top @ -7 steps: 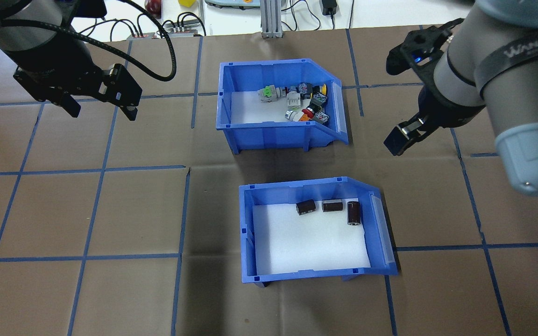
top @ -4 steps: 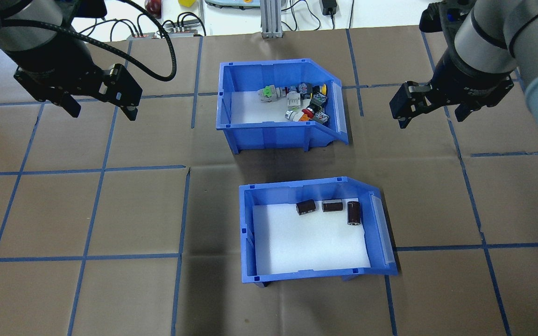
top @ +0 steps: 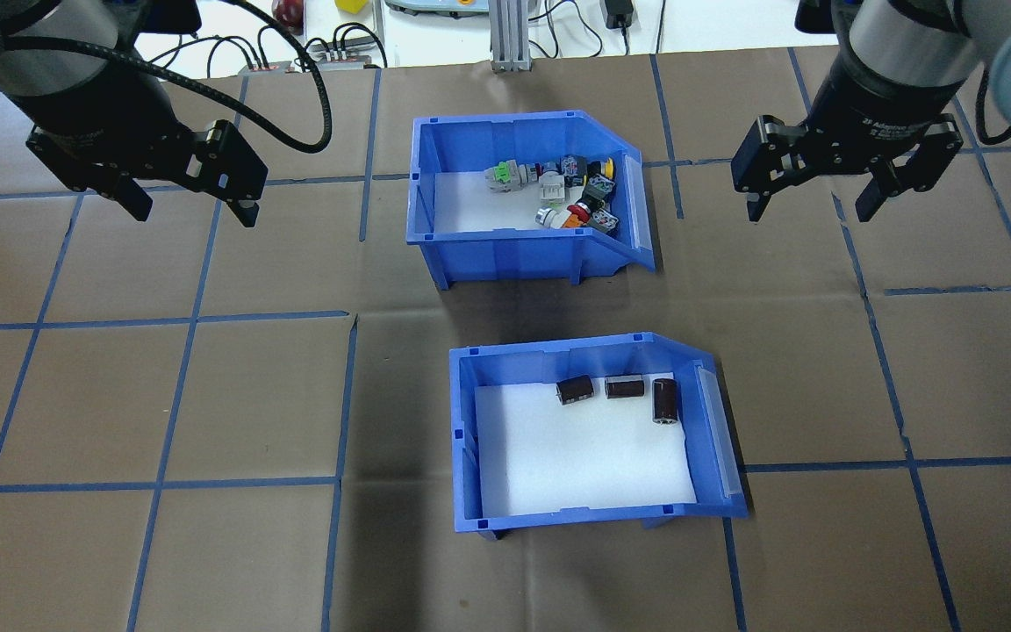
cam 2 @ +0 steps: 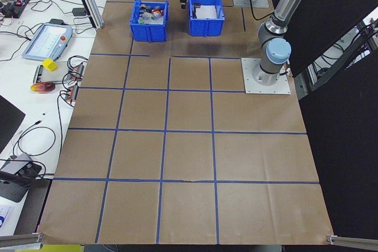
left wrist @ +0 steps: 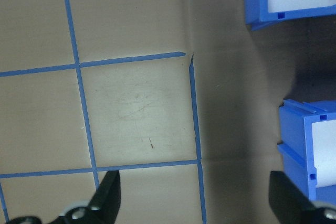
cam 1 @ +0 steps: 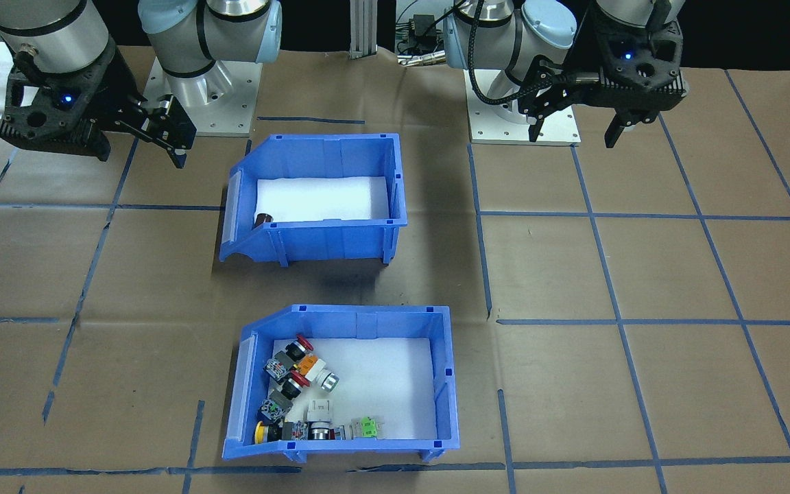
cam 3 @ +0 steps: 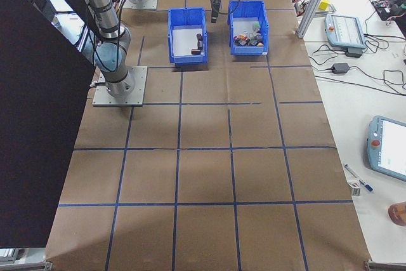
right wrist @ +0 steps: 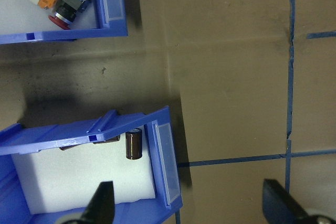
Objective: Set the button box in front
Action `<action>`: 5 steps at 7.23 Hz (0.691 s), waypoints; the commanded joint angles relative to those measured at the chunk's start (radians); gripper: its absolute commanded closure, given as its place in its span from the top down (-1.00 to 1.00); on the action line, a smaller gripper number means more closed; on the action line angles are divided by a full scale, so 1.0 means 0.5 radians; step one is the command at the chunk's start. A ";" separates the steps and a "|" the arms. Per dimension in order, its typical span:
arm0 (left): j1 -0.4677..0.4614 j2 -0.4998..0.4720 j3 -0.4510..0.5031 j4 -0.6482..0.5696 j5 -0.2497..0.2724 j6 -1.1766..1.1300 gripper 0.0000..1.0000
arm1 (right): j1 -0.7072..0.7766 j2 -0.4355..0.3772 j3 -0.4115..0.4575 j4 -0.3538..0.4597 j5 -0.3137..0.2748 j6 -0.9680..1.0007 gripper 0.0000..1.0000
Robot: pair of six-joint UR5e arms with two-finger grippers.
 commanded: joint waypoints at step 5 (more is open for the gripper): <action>0.000 -0.012 0.000 -0.003 -0.003 0.003 0.99 | 0.002 0.020 -0.002 0.015 -0.012 0.004 1.00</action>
